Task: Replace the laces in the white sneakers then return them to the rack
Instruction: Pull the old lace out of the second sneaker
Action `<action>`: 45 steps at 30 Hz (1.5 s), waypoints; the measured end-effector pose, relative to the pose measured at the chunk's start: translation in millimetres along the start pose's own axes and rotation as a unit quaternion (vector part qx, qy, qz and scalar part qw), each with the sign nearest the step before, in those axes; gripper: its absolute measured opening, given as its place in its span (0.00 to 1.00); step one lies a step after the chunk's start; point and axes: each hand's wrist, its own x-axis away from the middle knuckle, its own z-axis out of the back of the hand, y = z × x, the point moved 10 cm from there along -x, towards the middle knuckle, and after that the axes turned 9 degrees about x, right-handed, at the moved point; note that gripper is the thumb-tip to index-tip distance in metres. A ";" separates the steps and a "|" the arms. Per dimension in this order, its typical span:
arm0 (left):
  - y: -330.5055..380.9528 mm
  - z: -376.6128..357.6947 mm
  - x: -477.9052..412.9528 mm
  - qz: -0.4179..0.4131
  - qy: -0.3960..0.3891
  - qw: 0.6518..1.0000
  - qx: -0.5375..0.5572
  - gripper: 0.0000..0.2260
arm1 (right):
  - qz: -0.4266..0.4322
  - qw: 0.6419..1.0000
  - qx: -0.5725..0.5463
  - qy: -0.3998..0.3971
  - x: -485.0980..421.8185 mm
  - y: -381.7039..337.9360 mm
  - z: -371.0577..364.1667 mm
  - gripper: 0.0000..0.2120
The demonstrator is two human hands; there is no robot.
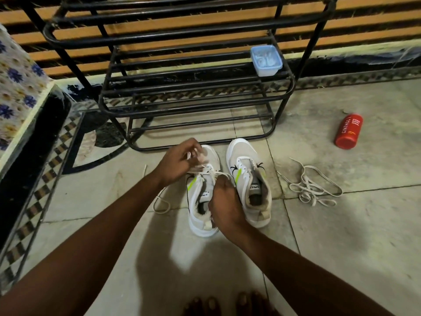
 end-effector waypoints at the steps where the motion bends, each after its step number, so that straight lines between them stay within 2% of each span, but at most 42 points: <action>1: 4.6 -8.4 1.8 -0.037 -0.048 0.993 -0.102 0.08 | -0.002 1.000 0.009 -0.001 -0.8 -0.8 0.1 0.14; 3: 3.3 -20.1 5.6 -0.068 -0.115 0.964 -0.228 0.10 | -0.010 1.000 0.023 0.001 -2.4 0.3 2.9 0.16; 4: 0.8 -20.6 5.2 -0.066 -0.125 0.960 -0.241 0.09 | -0.010 1.000 0.024 -0.003 -2.4 0.6 1.1 0.17; 6: -2.0 -12.2 1.4 -0.058 -0.096 0.970 -0.217 0.04 | 0.004 1.000 0.004 -0.002 -0.4 -2.4 0.8 0.15; 8: -2.0 5.5 -3.0 -0.052 -0.009 0.981 -0.188 0.06 | 0.019 1.000 0.018 0.008 -0.4 -5.8 2.5 0.16; 10: -11.1 34.4 -0.7 -0.015 0.138 0.987 -0.085 0.07 | 0.015 0.998 0.054 0.010 -2.1 -4.9 2.2 0.19; 11: -23.5 51.2 6.0 0.032 0.227 0.973 -0.007 0.06 | 0.004 0.999 0.051 0.011 -2.9 -3.6 2.4 0.19; 12: -39.9 63.5 15.1 0.085 0.303 0.946 0.083 0.06 | 0.000 0.999 0.048 0.008 -3.5 -2.8 1.5 0.18; 14: -63.5 68.9 30.3 0.157 0.396 0.864 0.268 0.11 | -0.002 0.998 0.056 0.006 -3.5 -3.4 2.1 0.16; 16: -73.9 57.2 35.1 0.180 0.426 0.778 0.425 0.14 | 0.004 0.998 0.064 0.004 -2.8 -4.5 0.3 0.15; 17: -71.6 47.2 32.5 0.184 0.409 0.756 0.477 0.13 | 0.001 0.998 0.061 0.007 -4.5 -3.1 0.7 0.15; 18: -62.5 43.9 29.4 0.167 0.379 0.780 0.470 0.12 | -0.002 0.998 0.054 0.007 -4.3 -1.4 -0.2 0.15; 19: -47.0 45.1 24.9 0.128 0.332 0.846 0.397 0.10 | -0.003 0.999 0.043 0.003 -4.3 -0.4 -1.7 0.14; 20: -25.8 44.2 18.6 0.064 0.260 0.925 0.268 0.08 | -0.007 1.000 0.025 -0.002 -3.3 2.6 -4.2 0.13; 21: -5.5 35.8 13.8 -0.008 0.168 0.980 0.107 0.05 | -0.012 1.000 0.001 -0.004 -3.4 5.1 -6.1 0.12; 22: 6.8 17.9 11.8 -0.071 0.061 0.995 -0.039 0.02 | -0.014 1.000 -0.008 -0.007 -3.7 7.0 -7.9 0.12; 24: 3.7 -15.5 16.0 -0.121 -0.092 0.960 -0.237 0.08 | -0.009 0.999 0.035 0.015 -6.1 6.6 -5.6 0.12; 26: 1.0 -23.0 18.0 -0.138 -0.115 0.940 -0.291 0.08 | -0.005 0.998 0.064 0.030 -6.8 4.6 -3.8 0.14; 29: 2.8 -0.3 13.9 -0.135 -0.017 0.962 -0.238 0.01 | 0.010 0.994 0.107 0.025 -7.9 -0.3 -6.1 0.14; 33: -15.1 63.8 11.2 -0.032 0.187 0.966 -0.177 0.07 | 0.029 0.989 0.141 0.017 -8.5 -2.8 -11.2 0.13; 34: -22.2 75.5 15.2 -0.001 0.236 0.963 -0.133 0.07 | 0.027 0.991 0.127 0.018 -8.0 -3.0 -10.9 0.13; 36: -43.0 81.9 22.4 0.080 0.297 0.949 0.072 0.09 | -0.001 0.995 0.103 0.010 -6.0 0.4 -8.8 0.12; 37: -53.7 70.3 24.5 0.122 0.306 0.920 0.210 0.12 | -0.014 0.996 0.085 0.007 -6.0 1.3 -7.1 0.12; 39: -63.9 34.9 32.1 0.199 0.311 0.811 0.454 0.18 | -0.014 0.997 0.071 0.003 -7.6 2.1 -7.3 0.13; 40: -65.9 25.0 33.8 0.216 0.311 0.794 0.476 0.18 | -0.007 0.998 0.067 -0.002 -5.7 0.4 -8.1 0.12; 41: -60.7 27.1 34.0 0.204 0.305 0.832 0.416 0.17 | -0.004 0.998 0.063 -0.017 -3.3 0.1 -10.6 0.12; 42: -47.3 36.3 31.3 0.154 0.283 0.901 0.291 0.16 | 0.000 0.997 0.071 -0.022 -1.8 -0.3 -12.2 0.11; 43: -27.5 37.5 24.9 0.079 0.227 0.960 0.142 0.13 | -0.003 0.998 0.054 -0.012 -2.1 -0.4 -9.3 0.11; 44: -9.7 26.5 17.9 0.007 0.141 0.990 0.004 0.10 | -0.004 0.998 0.057 -0.007 -3.1 1.2 -9.2 0.11; 45: 1.1 9.0 12.9 -0.045 0.048 0.992 -0.108 0.06 | -0.013 0.998 0.065 0.002 -4.0 1.3 -6.3 0.12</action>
